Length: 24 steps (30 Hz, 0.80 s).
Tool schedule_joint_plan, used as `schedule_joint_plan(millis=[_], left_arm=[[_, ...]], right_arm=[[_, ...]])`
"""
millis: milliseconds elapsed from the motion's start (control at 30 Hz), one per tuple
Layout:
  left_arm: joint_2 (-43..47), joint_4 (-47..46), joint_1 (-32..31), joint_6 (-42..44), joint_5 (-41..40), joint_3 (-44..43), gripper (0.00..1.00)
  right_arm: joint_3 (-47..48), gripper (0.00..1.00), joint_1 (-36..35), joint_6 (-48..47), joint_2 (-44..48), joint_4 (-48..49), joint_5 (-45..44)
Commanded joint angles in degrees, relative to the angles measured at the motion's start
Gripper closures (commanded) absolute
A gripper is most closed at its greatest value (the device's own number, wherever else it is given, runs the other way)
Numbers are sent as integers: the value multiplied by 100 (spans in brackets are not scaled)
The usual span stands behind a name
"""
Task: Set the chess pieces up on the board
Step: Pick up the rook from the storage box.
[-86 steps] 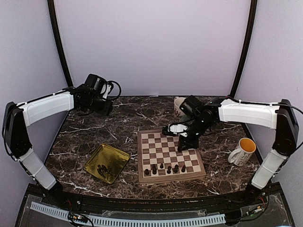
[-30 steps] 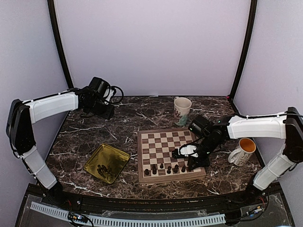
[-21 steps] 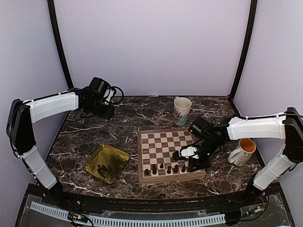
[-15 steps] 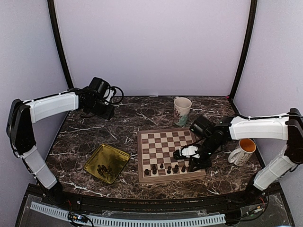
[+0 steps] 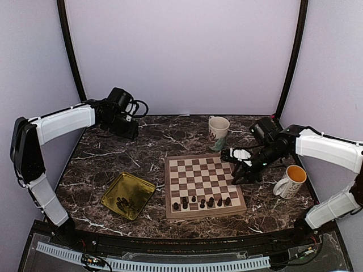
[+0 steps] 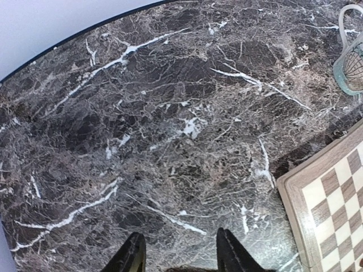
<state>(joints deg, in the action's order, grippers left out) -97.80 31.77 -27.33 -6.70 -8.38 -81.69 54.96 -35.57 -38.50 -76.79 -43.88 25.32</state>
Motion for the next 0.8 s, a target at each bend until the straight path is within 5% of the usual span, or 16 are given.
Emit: schedule_joint_plan(millis=[0,400,767], left_arm=[[319,732,-33,-573,406,78,56],[1554,1884,-387,-1873,610,1963,61],[1893,2219,-634,-1942,1275,2773,68]], right_arm=[[26,64,362,146,217,466,798],[-420,64,621,185,378,985,771],[-528,64,617,142,364,1048,676]])
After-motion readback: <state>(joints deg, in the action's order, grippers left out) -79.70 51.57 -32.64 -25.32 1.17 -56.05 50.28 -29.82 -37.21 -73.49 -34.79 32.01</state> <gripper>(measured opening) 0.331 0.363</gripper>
